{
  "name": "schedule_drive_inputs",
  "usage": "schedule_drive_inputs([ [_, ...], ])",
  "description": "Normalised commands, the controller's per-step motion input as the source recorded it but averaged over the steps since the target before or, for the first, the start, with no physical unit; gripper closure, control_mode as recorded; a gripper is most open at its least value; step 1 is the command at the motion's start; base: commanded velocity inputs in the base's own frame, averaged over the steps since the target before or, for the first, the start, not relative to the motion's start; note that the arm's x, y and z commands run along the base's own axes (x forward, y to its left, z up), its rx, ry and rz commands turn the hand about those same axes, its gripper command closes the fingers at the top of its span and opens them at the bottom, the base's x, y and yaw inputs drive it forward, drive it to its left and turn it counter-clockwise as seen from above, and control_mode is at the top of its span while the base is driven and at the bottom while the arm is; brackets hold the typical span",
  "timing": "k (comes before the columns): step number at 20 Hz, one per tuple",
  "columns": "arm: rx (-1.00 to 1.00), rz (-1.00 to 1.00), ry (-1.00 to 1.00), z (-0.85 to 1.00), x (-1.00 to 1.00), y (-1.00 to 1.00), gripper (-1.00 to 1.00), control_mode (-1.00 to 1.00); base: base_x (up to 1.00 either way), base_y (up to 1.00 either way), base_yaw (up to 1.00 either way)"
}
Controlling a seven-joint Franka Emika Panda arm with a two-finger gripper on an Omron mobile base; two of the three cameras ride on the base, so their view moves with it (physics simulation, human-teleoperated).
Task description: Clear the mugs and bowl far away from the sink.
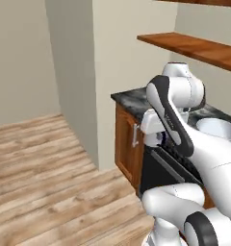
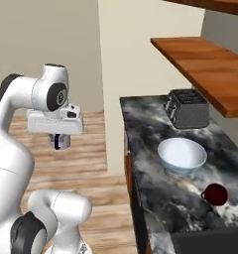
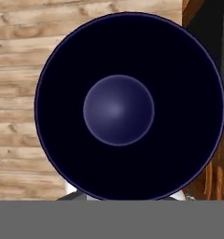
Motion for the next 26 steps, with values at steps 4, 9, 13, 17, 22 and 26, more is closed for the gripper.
schedule_drive_inputs([
  [4,0.00,0.00,0.00,0.00,0.00,0.00,1.00,1.00,0.00,0.02,1.00],
  [9,0.00,0.00,0.00,0.00,0.00,0.00,1.00,1.00,0.00,0.03,1.00],
  [13,0.00,0.00,0.00,0.00,0.00,0.00,1.00,1.00,0.69,0.45,0.65],
  [17,0.00,0.00,0.00,0.00,0.00,0.00,1.00,1.00,1.00,0.95,0.09],
  [22,0.00,0.00,0.00,0.00,0.00,0.00,1.00,1.00,1.00,0.91,0.12],
  [26,0.00,0.00,0.00,0.00,0.00,0.00,1.00,1.00,1.00,0.95,0.06],
])
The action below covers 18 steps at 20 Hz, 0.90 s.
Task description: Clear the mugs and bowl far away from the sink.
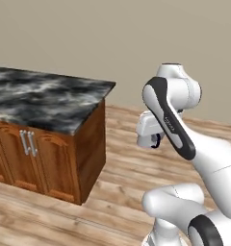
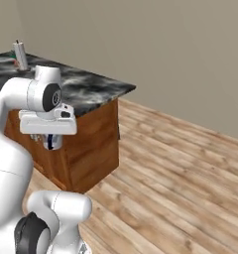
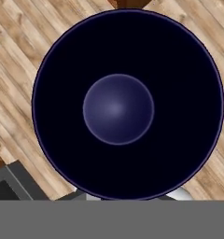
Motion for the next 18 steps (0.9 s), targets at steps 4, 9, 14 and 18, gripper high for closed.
schedule_drive_inputs([
  [4,0.00,0.00,0.00,0.00,0.00,0.00,1.00,1.00,1.00,0.94,0.01],
  [9,0.00,0.00,0.00,0.00,0.00,0.00,1.00,1.00,1.00,-0.24,0.03],
  [14,0.00,0.00,0.00,0.00,0.00,0.00,1.00,1.00,1.00,-0.70,0.19],
  [18,0.00,0.00,0.00,0.00,0.00,0.00,1.00,1.00,1.00,-0.58,0.51],
])
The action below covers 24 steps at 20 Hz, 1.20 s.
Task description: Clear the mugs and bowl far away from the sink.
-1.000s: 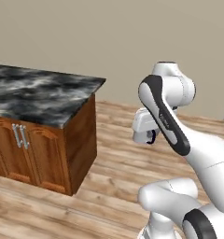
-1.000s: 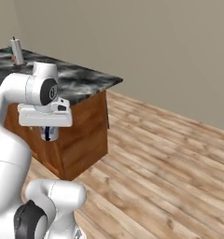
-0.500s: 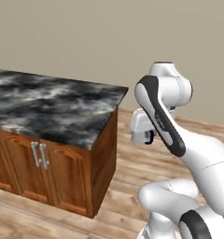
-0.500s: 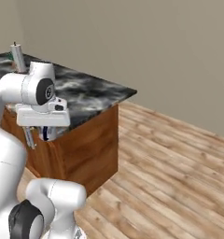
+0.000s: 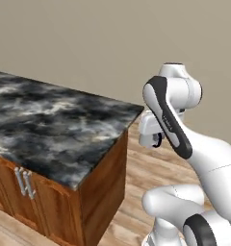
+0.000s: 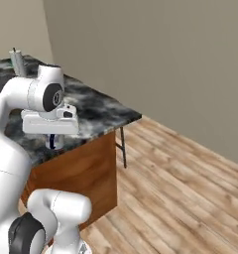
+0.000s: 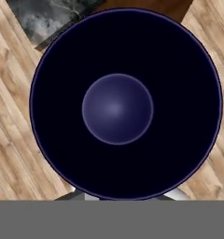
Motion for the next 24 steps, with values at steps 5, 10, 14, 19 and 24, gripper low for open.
schedule_drive_inputs([
  [5,0.00,0.00,0.00,0.00,0.00,0.00,1.00,1.00,0.80,-0.44,0.69],
  [10,0.00,0.00,0.00,0.00,0.00,0.00,1.00,1.00,0.56,-0.32,0.60],
  [14,0.00,0.00,0.00,0.00,0.00,0.00,1.00,1.00,0.67,-0.04,0.39],
  [19,0.00,0.00,0.00,0.00,0.00,0.00,1.00,1.00,0.91,0.04,0.07],
  [24,0.00,0.00,0.00,0.00,0.00,0.00,1.00,1.00,0.87,-0.19,0.16],
])
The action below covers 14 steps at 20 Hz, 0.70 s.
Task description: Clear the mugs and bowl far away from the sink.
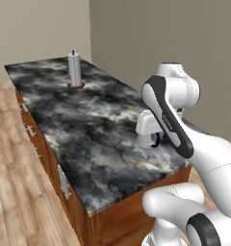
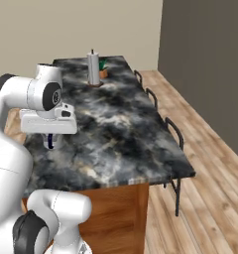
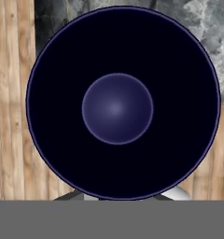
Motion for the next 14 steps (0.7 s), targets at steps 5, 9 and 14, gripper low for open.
schedule_drive_inputs([
  [5,0.00,0.00,0.00,0.00,0.00,0.00,1.00,1.00,0.70,-0.13,0.31],
  [9,0.00,0.00,0.00,0.00,0.00,0.00,1.00,1.00,0.82,-0.21,0.41],
  [14,0.00,0.00,0.00,0.00,0.00,0.00,1.00,1.00,0.81,-0.25,0.39],
])
